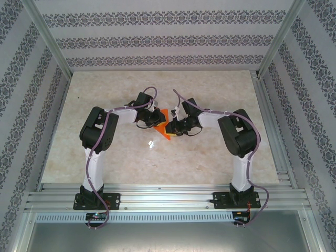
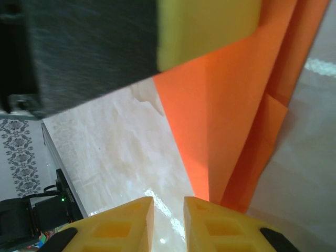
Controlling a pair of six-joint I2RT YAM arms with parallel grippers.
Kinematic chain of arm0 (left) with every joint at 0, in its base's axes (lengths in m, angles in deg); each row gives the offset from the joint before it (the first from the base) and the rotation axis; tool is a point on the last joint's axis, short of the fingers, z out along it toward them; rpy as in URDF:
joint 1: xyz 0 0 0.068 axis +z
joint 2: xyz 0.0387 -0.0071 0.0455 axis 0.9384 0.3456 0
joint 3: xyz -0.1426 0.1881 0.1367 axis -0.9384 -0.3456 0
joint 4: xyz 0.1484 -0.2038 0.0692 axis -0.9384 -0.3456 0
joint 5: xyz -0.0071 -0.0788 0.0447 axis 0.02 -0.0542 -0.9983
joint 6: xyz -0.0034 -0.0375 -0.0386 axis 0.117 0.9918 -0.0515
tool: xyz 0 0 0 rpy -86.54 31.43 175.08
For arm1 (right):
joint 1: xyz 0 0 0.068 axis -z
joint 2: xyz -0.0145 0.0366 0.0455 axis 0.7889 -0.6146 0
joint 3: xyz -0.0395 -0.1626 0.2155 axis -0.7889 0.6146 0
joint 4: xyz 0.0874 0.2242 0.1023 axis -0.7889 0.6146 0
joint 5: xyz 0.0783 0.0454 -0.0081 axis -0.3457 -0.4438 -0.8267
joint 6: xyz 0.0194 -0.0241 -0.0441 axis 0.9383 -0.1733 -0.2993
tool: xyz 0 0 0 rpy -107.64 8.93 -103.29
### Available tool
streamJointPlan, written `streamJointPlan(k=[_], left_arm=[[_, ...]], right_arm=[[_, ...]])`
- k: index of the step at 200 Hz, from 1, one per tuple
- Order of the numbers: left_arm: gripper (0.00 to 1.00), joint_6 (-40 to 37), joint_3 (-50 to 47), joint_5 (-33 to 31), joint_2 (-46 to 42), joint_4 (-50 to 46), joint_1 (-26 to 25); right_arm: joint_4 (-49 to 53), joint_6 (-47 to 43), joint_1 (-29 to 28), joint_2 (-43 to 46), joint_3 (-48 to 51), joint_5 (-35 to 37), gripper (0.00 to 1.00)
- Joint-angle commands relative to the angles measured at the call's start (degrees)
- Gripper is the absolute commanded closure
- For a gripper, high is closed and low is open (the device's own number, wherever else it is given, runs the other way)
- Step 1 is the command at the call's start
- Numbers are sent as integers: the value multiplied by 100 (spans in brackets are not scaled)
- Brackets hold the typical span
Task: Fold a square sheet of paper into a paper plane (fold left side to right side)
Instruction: Fourth fold the wing at the center of the table.
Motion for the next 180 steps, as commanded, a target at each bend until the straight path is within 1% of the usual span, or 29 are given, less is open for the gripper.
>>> streamJointPlan(k=[1, 33, 86, 117, 166, 180], left_arm=[[87, -119, -18, -229, 211, -191, -71], [88, -128, 8, -220, 217, -207, -71], [87, -132, 0, -229, 214, -217, -78], [87, -131, 2, -233, 210, -220, -78], [88, -208, 73, -233, 184, -314, -73], [86, -276, 159, -229, 140, -409, -49]], right_arm=[[-176, 104, 2, -122, 98, -142, 77], [-351, 217, -5, -130, 191, -282, 77], [-324, 198, -35, -196, 265, -223, 78], [-13, 36, -41, -192, 222, 59, 78], [886, -259, -93, -312, 13, 631, 78], [1141, -327, -122, -360, 11, 851, 78]])
